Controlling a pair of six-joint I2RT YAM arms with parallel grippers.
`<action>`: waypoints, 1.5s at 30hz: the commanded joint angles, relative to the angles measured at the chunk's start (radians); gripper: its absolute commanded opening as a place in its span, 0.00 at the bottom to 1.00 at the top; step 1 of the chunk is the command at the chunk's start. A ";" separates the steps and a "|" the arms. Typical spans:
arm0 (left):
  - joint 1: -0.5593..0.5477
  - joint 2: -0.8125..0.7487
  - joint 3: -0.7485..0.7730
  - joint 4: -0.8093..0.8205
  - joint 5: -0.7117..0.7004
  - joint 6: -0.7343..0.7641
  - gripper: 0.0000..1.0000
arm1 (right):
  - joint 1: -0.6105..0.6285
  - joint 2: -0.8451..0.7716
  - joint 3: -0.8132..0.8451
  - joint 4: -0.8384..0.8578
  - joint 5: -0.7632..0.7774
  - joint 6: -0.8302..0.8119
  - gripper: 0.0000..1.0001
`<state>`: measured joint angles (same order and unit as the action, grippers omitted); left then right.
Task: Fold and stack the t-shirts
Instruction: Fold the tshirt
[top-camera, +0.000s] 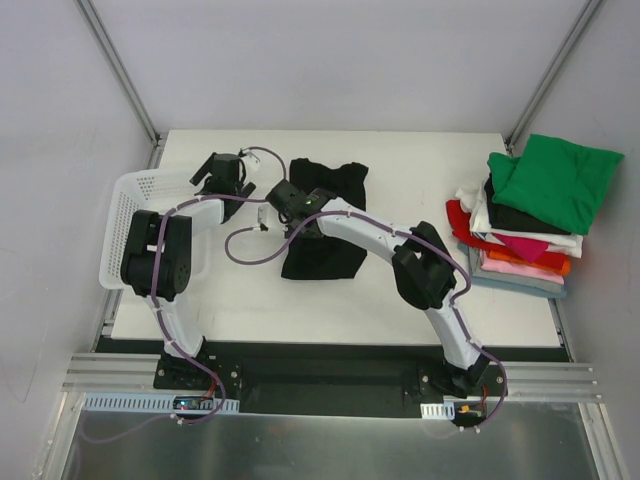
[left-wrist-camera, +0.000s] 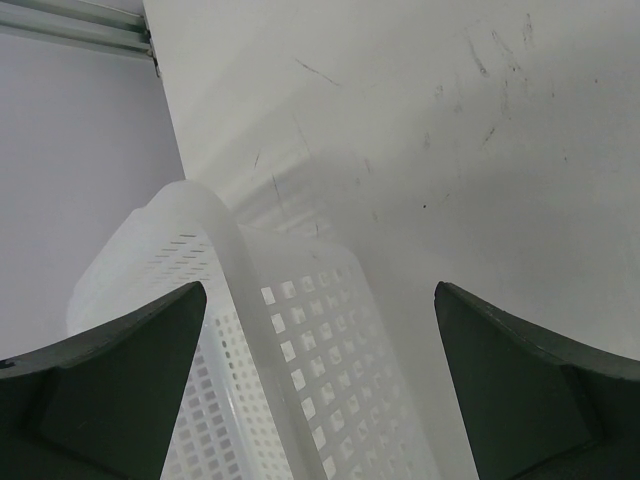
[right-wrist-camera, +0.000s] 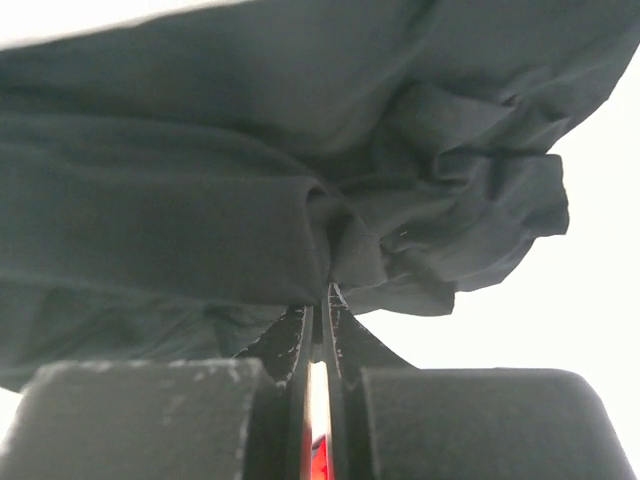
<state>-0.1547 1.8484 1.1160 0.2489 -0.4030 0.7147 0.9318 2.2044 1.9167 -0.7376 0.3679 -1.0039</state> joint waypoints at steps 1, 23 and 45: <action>0.017 0.011 0.047 0.013 -0.020 -0.017 0.99 | -0.011 0.009 0.073 0.067 0.060 -0.067 0.01; 0.017 0.023 0.050 0.009 -0.023 -0.014 0.99 | 0.041 0.064 0.067 0.268 0.155 -0.236 0.08; 0.017 -0.053 0.038 -0.016 0.018 -0.030 0.99 | 0.075 -0.027 -0.031 0.311 0.221 -0.202 0.80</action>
<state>-0.1425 1.8736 1.1385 0.2481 -0.4114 0.7136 0.9874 2.2871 1.9427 -0.4393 0.5480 -1.2560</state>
